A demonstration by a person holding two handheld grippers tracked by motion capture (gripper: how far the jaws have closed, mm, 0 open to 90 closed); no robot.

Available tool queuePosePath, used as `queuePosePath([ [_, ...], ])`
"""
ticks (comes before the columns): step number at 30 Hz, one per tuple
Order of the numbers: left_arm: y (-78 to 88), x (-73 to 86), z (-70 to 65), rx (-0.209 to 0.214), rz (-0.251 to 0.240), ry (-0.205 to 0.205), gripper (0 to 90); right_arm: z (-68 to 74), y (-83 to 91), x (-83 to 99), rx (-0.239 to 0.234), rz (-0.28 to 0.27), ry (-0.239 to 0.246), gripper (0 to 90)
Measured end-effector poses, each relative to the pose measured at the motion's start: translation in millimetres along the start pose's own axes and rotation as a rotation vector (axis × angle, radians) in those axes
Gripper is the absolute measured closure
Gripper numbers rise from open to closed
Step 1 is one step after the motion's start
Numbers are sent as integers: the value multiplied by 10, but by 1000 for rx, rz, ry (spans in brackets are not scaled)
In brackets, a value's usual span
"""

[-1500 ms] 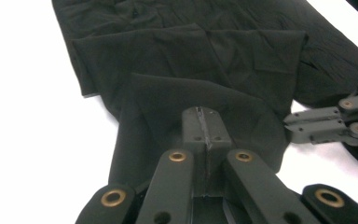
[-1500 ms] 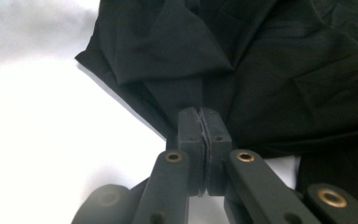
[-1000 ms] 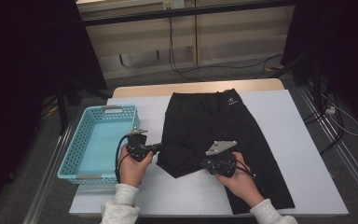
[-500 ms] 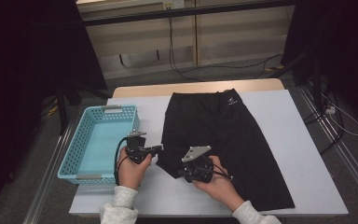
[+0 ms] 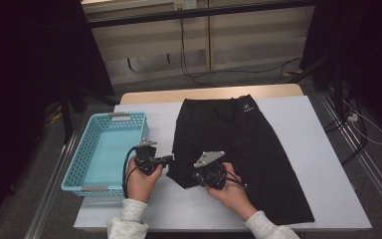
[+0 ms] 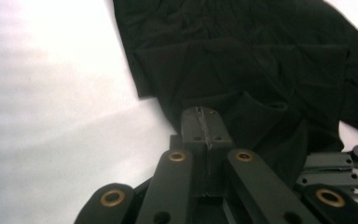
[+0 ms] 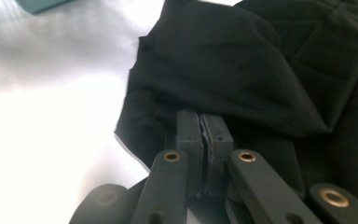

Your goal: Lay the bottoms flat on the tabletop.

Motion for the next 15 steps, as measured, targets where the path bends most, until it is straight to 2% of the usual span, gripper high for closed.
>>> queuePosePath([
  [3,13,-7,1,6,-2,-1,900,20,64,-13,-16,-8,-3,882],
  [4,16,-6,2,11,0,4,900,41,148,-14,-40,-17,-9,882],
  [7,18,7,-10,24,11,10,900,45,274,20,-48,-27,-19,882],
  [15,50,35,-176,70,32,-1,900,39,562,257,-39,-16,-3,882],
])
Point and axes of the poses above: each handheld gripper's, and its own axes: y roughly backward along the jaws, x roughly out of its underside, z roughly to its left, the point moved 10 cm from there along -y, roughly forward along the jaws, and after that the axes turned 3 degrees about -y, right-handed, at the moved point
